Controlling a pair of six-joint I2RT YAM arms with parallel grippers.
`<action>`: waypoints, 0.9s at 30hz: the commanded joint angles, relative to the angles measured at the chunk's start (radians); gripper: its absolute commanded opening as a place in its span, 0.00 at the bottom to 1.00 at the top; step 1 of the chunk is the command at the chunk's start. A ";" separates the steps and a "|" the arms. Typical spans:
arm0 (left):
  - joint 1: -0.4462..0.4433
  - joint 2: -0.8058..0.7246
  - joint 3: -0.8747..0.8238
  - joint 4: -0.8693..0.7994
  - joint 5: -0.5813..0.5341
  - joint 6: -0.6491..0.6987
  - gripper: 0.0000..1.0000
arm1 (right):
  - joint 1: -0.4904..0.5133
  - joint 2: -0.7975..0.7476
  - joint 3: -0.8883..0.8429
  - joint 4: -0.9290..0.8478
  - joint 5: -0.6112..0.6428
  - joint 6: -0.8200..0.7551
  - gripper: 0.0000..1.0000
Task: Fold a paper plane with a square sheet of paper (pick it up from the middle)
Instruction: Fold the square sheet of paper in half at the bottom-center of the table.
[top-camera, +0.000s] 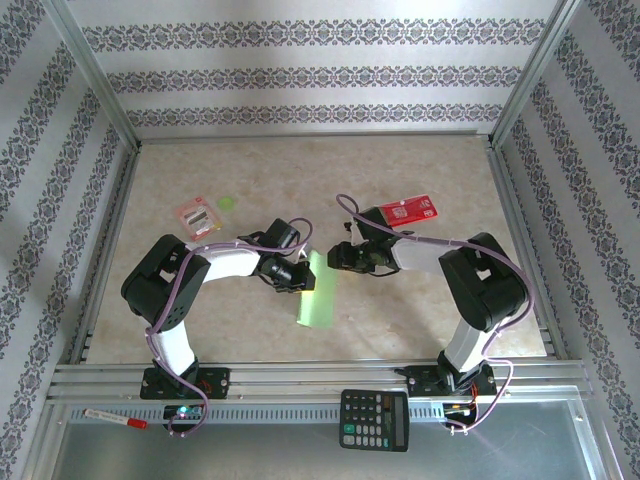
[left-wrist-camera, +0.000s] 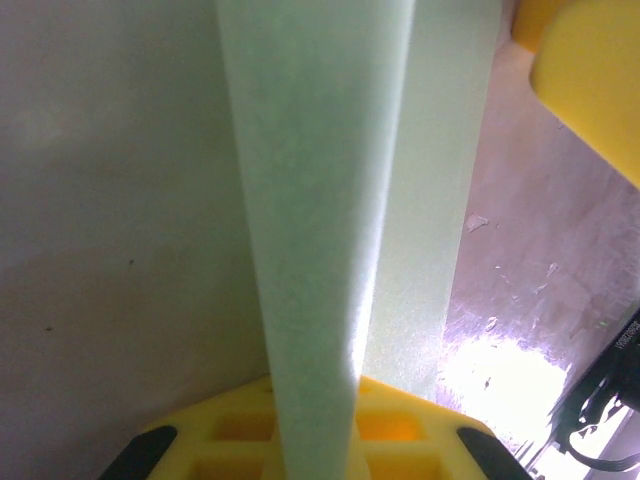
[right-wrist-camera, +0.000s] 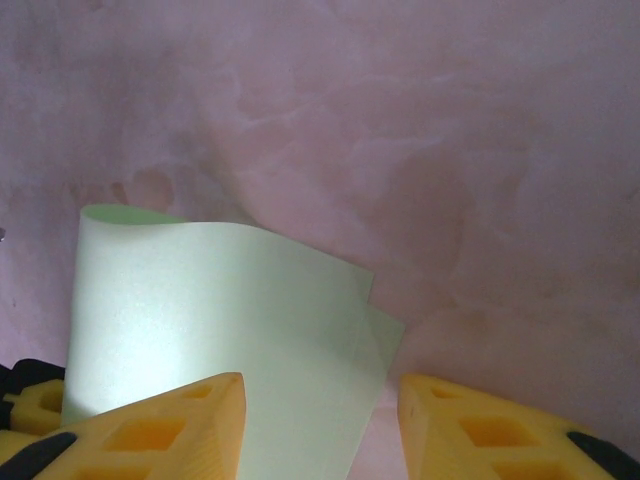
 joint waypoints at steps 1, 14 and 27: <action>0.007 0.020 0.017 -0.039 -0.011 0.027 0.13 | -0.003 0.024 0.025 0.023 -0.025 0.014 0.44; 0.007 0.031 0.032 -0.070 -0.019 0.048 0.16 | -0.004 0.073 0.048 0.091 -0.103 0.059 0.39; 0.008 0.028 0.057 -0.147 -0.048 0.096 0.22 | -0.005 0.110 0.059 0.086 -0.101 0.070 0.34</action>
